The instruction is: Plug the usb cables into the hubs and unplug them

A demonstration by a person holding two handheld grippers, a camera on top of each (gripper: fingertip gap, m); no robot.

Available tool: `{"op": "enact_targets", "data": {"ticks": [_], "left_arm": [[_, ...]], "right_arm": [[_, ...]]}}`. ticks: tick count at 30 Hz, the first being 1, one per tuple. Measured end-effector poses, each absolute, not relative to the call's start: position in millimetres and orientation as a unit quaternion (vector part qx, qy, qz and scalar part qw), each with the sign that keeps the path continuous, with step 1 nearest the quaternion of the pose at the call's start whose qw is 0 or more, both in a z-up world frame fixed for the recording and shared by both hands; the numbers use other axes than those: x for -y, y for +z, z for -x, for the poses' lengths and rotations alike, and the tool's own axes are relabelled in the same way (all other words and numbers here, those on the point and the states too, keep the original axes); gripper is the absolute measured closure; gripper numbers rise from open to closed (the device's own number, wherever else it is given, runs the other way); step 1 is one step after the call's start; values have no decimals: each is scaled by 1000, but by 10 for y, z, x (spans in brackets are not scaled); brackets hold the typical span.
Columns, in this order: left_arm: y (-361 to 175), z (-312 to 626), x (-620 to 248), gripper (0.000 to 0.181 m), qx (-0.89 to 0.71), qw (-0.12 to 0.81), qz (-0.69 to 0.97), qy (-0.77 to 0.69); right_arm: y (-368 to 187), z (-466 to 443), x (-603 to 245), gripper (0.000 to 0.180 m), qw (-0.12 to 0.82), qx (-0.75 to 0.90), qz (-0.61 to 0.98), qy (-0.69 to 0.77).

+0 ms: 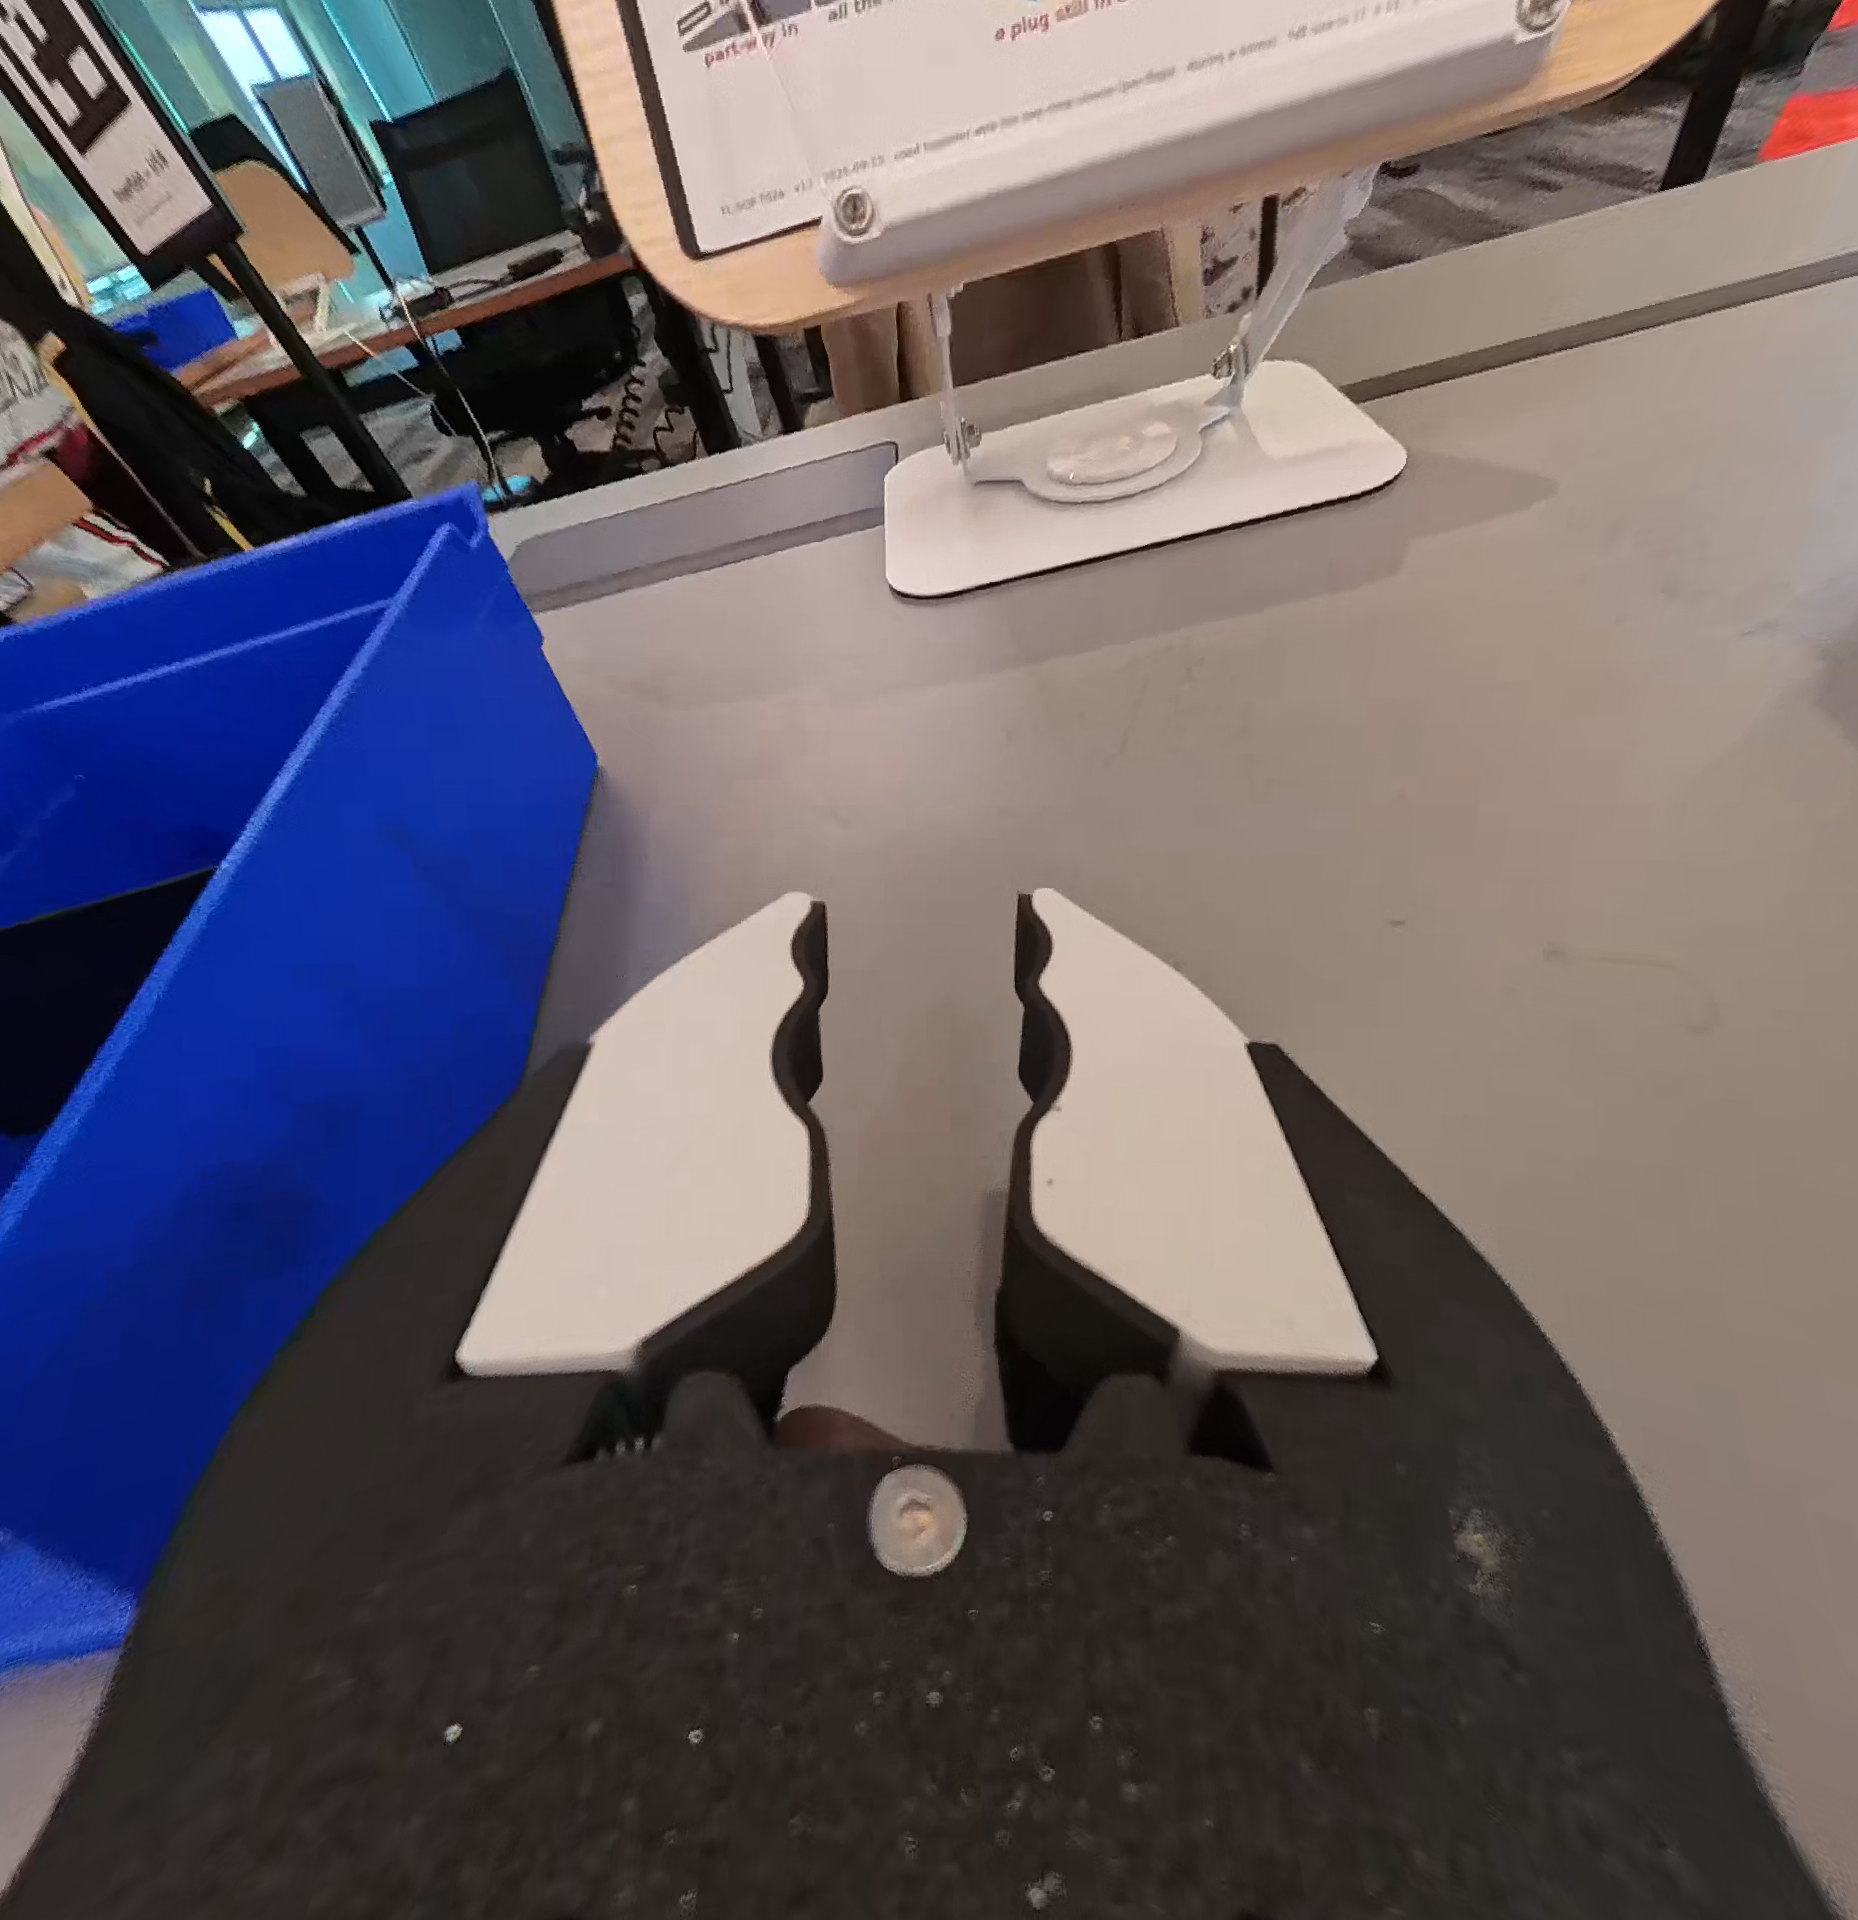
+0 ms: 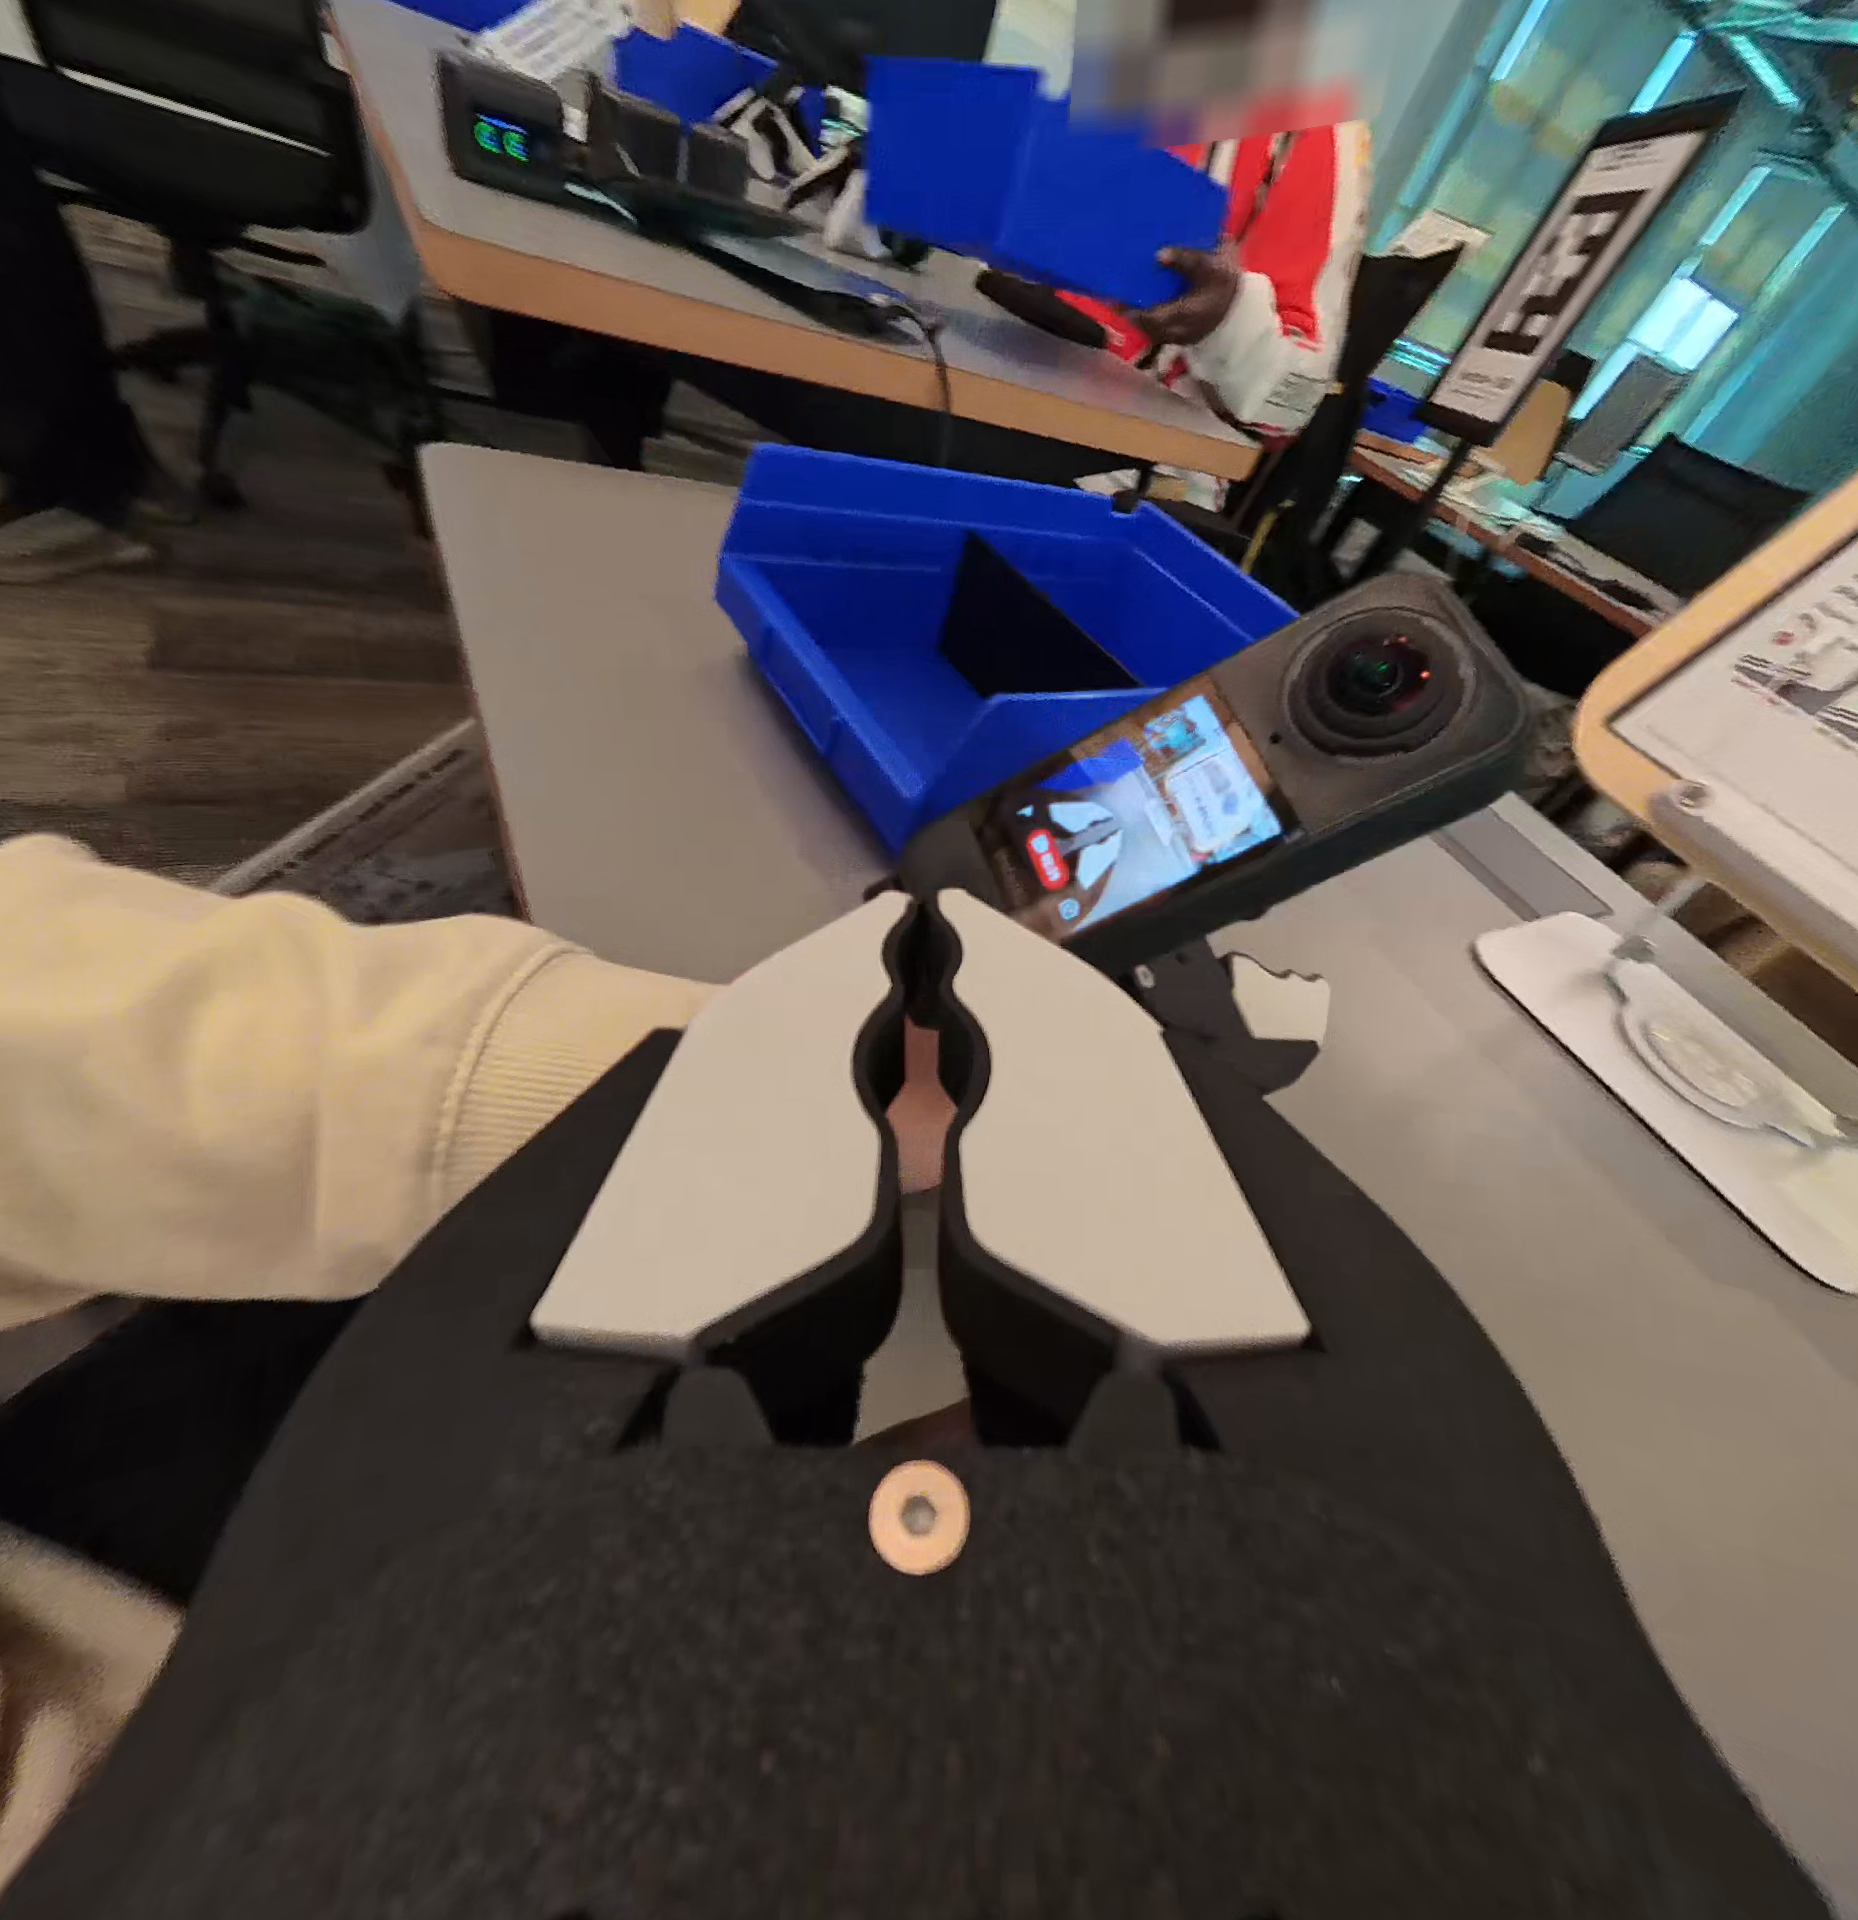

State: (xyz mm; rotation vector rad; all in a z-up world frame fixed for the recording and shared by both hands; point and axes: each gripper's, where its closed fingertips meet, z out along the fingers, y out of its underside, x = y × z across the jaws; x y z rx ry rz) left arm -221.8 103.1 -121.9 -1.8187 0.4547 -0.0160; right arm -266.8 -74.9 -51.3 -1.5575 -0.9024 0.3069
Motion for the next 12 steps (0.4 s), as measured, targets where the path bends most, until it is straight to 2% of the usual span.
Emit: {"op": "enact_targets", "data": {"ticks": [5,12], "left_arm": [[-1188,2205,-1012,146,-203,600,774,8],[-1194,2221,-1034,147,-208,603,770,29]], "right_arm": [[-567,2645,681,180,603,365,689,166],[-606,2636,671,180,598,377,693,141]]}}
